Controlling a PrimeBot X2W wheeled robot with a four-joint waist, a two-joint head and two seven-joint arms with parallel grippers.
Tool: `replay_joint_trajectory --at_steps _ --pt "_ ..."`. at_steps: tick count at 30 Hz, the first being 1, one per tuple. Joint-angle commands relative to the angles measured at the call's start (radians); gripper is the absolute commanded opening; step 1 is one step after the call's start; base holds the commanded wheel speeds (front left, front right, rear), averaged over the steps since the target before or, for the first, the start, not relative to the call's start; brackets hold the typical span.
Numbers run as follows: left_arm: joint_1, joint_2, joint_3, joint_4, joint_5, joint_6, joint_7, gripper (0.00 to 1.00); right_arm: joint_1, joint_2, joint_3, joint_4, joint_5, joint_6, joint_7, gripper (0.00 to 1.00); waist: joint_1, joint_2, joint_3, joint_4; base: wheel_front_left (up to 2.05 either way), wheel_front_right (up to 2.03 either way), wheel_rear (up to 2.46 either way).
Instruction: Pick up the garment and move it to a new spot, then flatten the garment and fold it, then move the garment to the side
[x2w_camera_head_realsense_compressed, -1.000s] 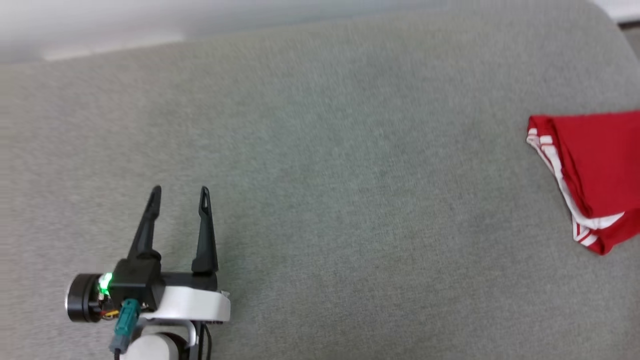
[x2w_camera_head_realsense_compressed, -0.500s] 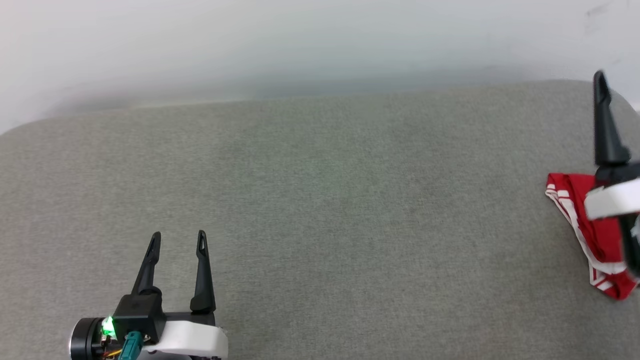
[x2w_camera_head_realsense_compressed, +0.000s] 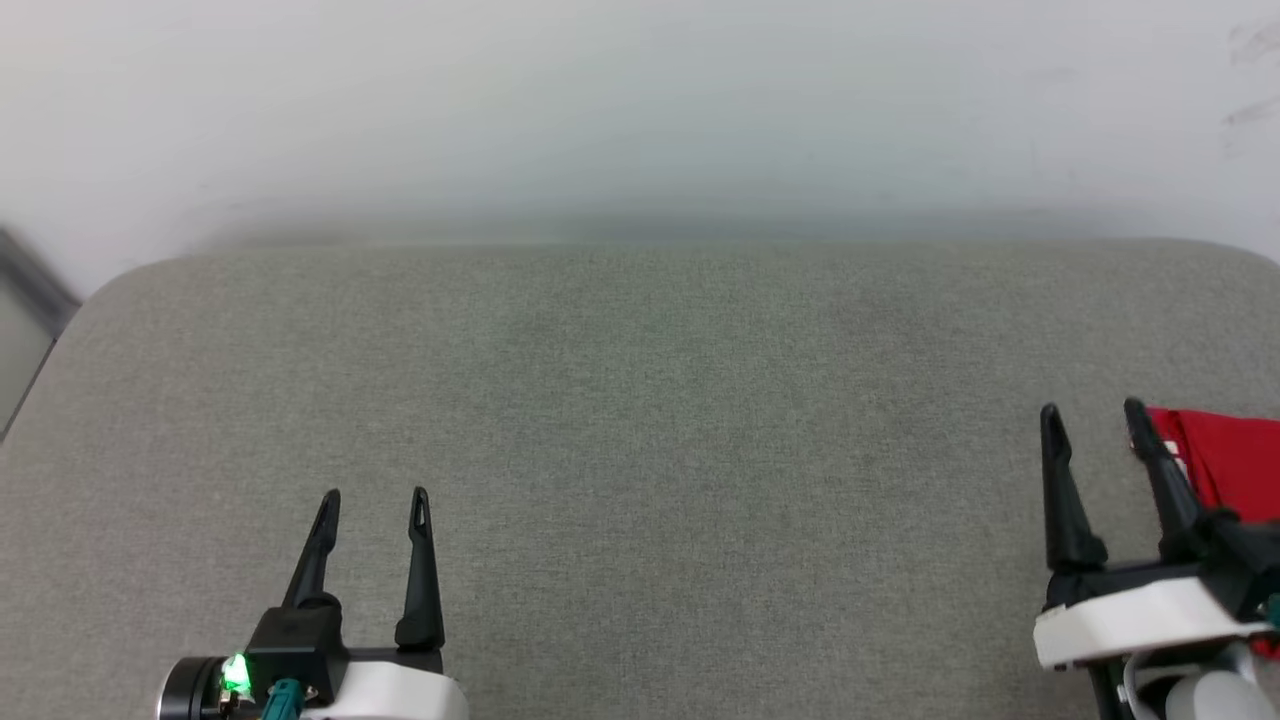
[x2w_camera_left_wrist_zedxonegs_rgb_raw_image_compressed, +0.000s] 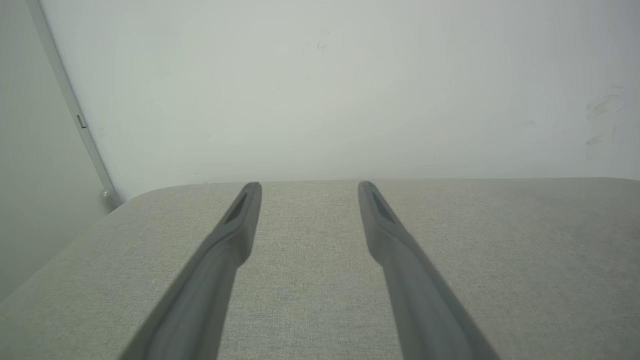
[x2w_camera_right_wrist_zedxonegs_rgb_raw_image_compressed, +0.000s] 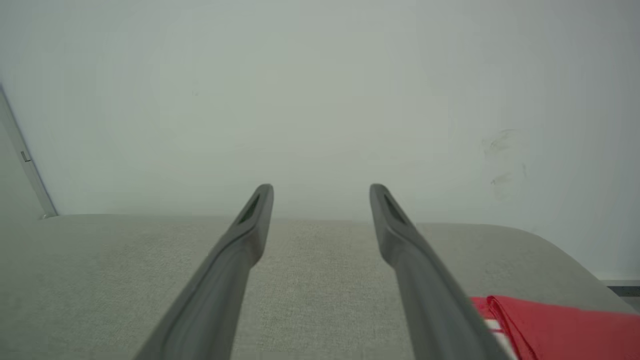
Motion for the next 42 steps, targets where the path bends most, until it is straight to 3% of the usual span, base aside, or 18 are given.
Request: replay_joint_trajectory --at_steps 1,22,23,27,42 --pt "0.016 -0.001 -0.001 0.007 -0.006 0.001 -0.002 1.00 0.031 0.012 -0.006 -0.005 0.001 -0.001 -0.003 1.00 0.0002 -0.0001 -0.008 0.004 0.00 0.00 0.00" --pt "0.037 -0.002 -0.018 0.052 -0.025 -0.013 -0.002 1.00 0.198 0.045 -0.016 -0.045 0.015 0.000 -0.003 1.00 0.0002 -0.0001 -0.039 0.030 0.00 0.00 0.00" --pt "0.031 -0.001 -0.016 0.052 -0.024 -0.011 0.000 0.00 0.184 0.040 -0.017 -0.045 0.012 0.000 -0.002 0.00 0.0002 -0.0001 -0.039 0.030 0.00 0.00 0.00" --pt "0.041 -0.001 -0.015 0.083 -0.035 -0.012 0.001 0.00 0.183 0.040 -0.017 -0.011 0.021 0.000 0.002 0.00 0.0003 -0.0001 -0.040 0.030 0.00 0.00 0.00" --pt "-0.003 0.012 0.005 0.115 -0.355 -0.048 0.063 0.00 0.138 0.040 -0.023 0.022 0.313 0.000 0.076 0.00 0.0002 -0.0001 -0.036 0.023 0.00 0.00 0.00"
